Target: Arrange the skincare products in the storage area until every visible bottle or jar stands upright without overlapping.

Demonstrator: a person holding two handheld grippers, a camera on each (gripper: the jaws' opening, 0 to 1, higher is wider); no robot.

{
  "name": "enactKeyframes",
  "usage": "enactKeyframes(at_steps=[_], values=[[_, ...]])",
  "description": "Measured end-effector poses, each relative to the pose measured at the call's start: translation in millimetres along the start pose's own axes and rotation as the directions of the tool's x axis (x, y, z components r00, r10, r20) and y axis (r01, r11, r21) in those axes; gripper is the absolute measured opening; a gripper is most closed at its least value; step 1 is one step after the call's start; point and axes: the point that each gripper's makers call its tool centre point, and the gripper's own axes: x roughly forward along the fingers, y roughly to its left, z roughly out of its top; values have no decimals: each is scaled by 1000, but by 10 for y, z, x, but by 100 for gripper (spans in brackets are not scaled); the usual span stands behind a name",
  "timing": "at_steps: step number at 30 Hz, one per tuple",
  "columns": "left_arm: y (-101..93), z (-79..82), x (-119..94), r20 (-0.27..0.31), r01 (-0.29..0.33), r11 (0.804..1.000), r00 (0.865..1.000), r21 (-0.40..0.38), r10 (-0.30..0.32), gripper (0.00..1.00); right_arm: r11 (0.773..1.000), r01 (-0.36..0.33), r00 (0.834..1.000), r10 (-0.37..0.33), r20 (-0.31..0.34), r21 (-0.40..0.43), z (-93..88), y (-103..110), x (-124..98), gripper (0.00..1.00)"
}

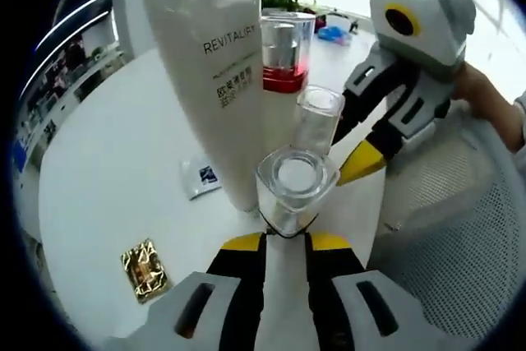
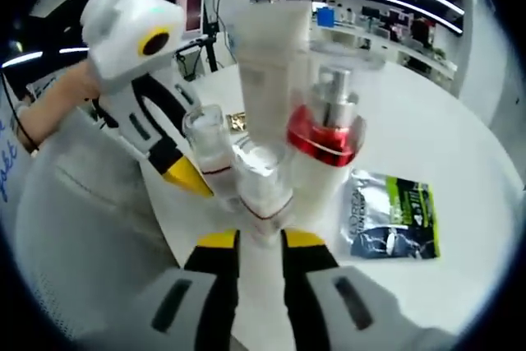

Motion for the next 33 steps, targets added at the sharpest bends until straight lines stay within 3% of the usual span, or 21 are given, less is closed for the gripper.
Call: enactKeyframes(at_steps=[12,19,33], values=[[-55,46,108,4,-4,1000,1000,-23,5,15,1000,3,1000,-3,-1,-5,-1,9,11,20],[-45,86,124,26,-15,996,1000,-91,18,12,1000,2,1000,-2,3,2,4,0,17,19],[-90,84,144,22,-16,994,1000,-104,18,10,1000,16,1000,-16,-8,-1,-16,-32,19,18]])
